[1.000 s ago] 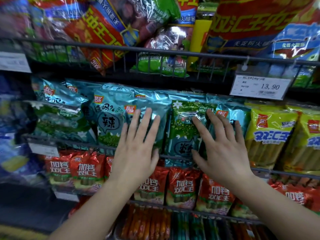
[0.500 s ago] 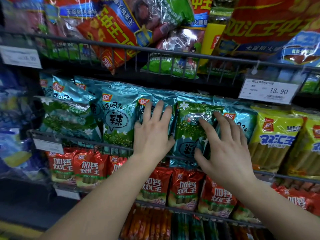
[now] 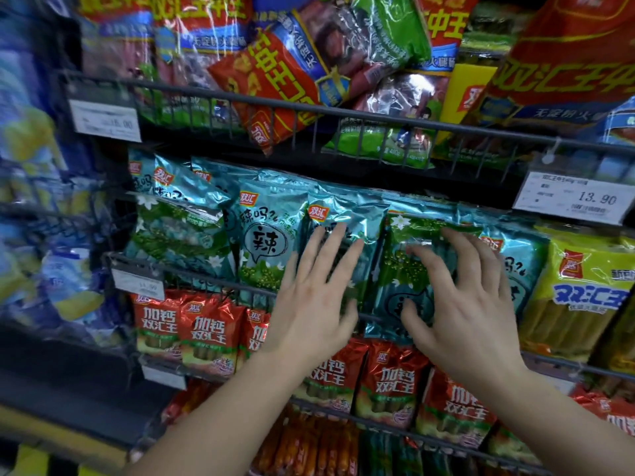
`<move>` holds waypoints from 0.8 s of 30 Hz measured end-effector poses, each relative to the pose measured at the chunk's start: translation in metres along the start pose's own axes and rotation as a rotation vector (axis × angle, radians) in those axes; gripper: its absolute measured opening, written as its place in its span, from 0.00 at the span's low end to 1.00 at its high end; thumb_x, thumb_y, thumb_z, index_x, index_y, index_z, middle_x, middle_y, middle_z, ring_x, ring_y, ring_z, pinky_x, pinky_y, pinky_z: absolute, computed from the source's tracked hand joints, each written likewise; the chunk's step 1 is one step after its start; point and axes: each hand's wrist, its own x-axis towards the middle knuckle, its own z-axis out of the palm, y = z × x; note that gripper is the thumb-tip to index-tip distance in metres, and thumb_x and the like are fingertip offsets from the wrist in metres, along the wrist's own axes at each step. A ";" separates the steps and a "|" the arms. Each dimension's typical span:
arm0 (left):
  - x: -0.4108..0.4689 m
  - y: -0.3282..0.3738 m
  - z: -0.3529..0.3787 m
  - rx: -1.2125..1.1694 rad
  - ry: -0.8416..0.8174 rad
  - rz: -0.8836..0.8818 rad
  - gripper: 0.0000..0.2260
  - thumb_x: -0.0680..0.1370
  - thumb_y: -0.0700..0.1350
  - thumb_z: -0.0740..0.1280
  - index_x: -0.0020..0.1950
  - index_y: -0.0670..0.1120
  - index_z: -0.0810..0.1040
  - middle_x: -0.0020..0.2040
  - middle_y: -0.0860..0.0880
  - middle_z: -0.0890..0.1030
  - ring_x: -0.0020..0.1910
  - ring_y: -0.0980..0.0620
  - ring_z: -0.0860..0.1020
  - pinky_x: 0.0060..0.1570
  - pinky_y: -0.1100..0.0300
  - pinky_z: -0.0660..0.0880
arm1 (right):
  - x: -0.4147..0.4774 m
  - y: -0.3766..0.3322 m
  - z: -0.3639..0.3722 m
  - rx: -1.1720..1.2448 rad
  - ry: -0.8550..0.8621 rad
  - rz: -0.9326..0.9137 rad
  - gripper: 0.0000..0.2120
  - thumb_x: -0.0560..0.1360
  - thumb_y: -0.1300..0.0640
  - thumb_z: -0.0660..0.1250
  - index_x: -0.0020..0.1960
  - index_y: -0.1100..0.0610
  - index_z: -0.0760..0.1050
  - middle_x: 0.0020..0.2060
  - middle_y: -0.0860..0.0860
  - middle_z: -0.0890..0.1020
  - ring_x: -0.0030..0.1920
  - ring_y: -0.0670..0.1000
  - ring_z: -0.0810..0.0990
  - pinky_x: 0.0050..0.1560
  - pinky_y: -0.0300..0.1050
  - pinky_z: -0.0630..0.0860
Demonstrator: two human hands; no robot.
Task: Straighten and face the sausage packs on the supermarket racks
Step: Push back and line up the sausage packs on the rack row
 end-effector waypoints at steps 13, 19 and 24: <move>-0.053 -0.111 -0.047 0.242 0.186 -0.378 0.30 0.74 0.50 0.68 0.72 0.41 0.63 0.70 0.38 0.62 0.72 0.35 0.61 0.67 0.36 0.66 | 0.022 -0.086 0.022 0.068 -0.005 -0.199 0.29 0.71 0.47 0.65 0.70 0.55 0.70 0.70 0.59 0.69 0.73 0.63 0.63 0.74 0.68 0.57; -0.034 -0.133 -0.048 0.150 0.014 -0.364 0.38 0.77 0.56 0.62 0.80 0.52 0.43 0.80 0.55 0.41 0.79 0.46 0.38 0.75 0.37 0.52 | 0.023 -0.094 0.022 0.050 -0.029 -0.212 0.29 0.71 0.46 0.64 0.70 0.54 0.70 0.69 0.57 0.70 0.72 0.61 0.64 0.73 0.68 0.59; -0.018 -0.139 -0.044 0.143 -0.035 -0.330 0.38 0.78 0.59 0.59 0.80 0.55 0.39 0.79 0.58 0.35 0.77 0.45 0.33 0.75 0.37 0.48 | 0.029 -0.094 0.022 0.025 -0.047 -0.225 0.29 0.71 0.46 0.64 0.70 0.54 0.70 0.68 0.57 0.71 0.71 0.61 0.65 0.73 0.68 0.59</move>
